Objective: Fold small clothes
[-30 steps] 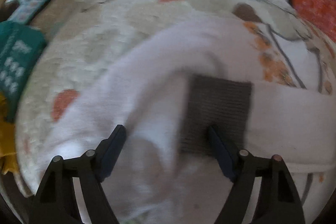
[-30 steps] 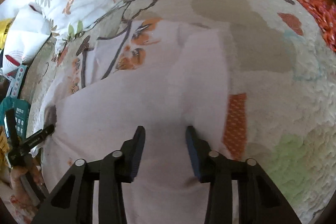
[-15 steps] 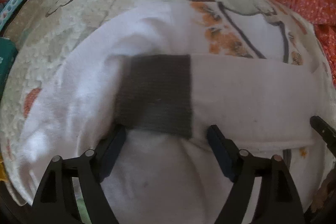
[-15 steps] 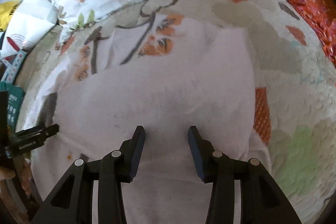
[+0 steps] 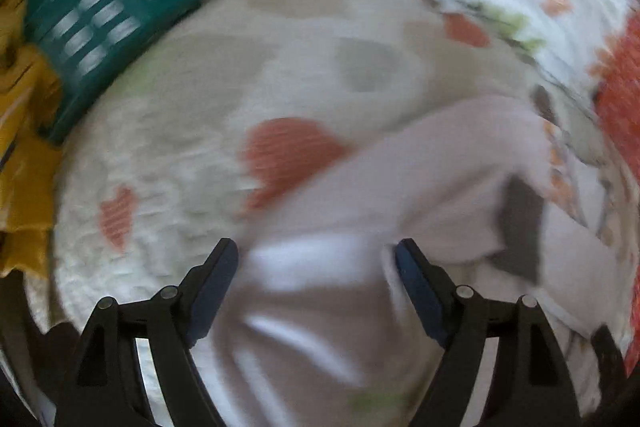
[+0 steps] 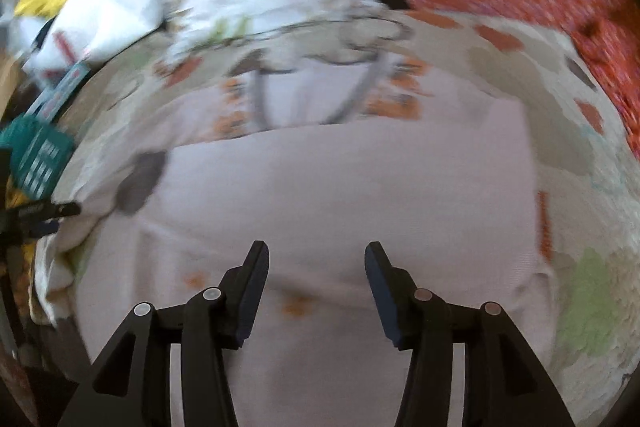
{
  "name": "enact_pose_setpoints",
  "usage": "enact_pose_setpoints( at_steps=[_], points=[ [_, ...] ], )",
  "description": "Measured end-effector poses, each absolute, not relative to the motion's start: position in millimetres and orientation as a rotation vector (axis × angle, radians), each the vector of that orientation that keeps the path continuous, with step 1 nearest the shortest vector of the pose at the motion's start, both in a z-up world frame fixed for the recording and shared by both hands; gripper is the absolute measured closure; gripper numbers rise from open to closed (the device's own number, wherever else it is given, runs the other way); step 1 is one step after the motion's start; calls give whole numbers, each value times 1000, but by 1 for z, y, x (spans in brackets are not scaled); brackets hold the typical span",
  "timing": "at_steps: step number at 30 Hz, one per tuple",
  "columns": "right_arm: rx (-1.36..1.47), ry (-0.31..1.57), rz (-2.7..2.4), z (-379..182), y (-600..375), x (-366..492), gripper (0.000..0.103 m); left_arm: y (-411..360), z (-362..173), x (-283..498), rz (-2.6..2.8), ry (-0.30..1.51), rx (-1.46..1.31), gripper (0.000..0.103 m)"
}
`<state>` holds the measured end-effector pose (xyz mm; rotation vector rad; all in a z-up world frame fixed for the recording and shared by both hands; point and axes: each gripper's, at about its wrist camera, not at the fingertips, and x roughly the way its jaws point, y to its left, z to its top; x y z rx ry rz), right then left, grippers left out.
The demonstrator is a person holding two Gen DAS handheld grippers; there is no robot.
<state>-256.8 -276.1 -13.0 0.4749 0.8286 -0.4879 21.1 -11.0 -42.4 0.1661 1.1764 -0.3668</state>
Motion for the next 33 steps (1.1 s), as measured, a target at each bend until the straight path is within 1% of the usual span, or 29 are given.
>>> enact_pose_setpoints(
  at_steps=[3, 4, 8, 11, 13, 18, 19, 20, 21, 24, 25, 27, 30, 33],
  points=[
    [393, 867, -343, -11, -225, -223, 48, 12, -54, 41, -254, 1210, 205, 21],
    [369, 877, -297, -11, -209, -214, 48, 22, -57, 46, -278, 1227, 174, 19],
    [274, 907, -57, -11, -129, -179, 48, 54, -41, 49, -295, 1217, 44, 19],
    [215, 932, 96, -17, -76, -161, 48, 84, -28, 60, -276, 1211, -133, 19],
    [162, 950, 128, -25, -50, -151, 48, 103, -24, 62, -261, 1208, -224, 19],
    [89, 998, 86, -54, -19, -121, 48, 115, -25, 57, -278, 1214, -299, 19],
    [93, 985, 83, -53, -18, -121, 52, 117, -24, 53, -283, 1217, -307, 19],
    [110, 987, 100, -50, -18, -119, 79, 117, -22, 48, -284, 1218, -314, 19],
    [138, 1005, 130, -47, -20, -117, 99, 121, -21, 48, -285, 1214, -317, 19],
    [225, 955, 138, -15, -45, -123, 98, 123, -15, 41, -303, 1209, -323, 19],
    [255, 924, 132, 0, -58, -127, 98, 106, -18, 59, -312, 1212, -322, 19],
    [329, 864, 119, 29, -87, -137, 98, 93, -18, 53, -339, 1214, -313, 19],
    [467, 751, 56, 72, -150, -164, 98, 79, -18, 41, -373, 1219, -307, 19],
    [619, 654, -45, 91, -219, -198, 98, 57, -17, 32, -414, 1226, -286, 19]
  ],
)
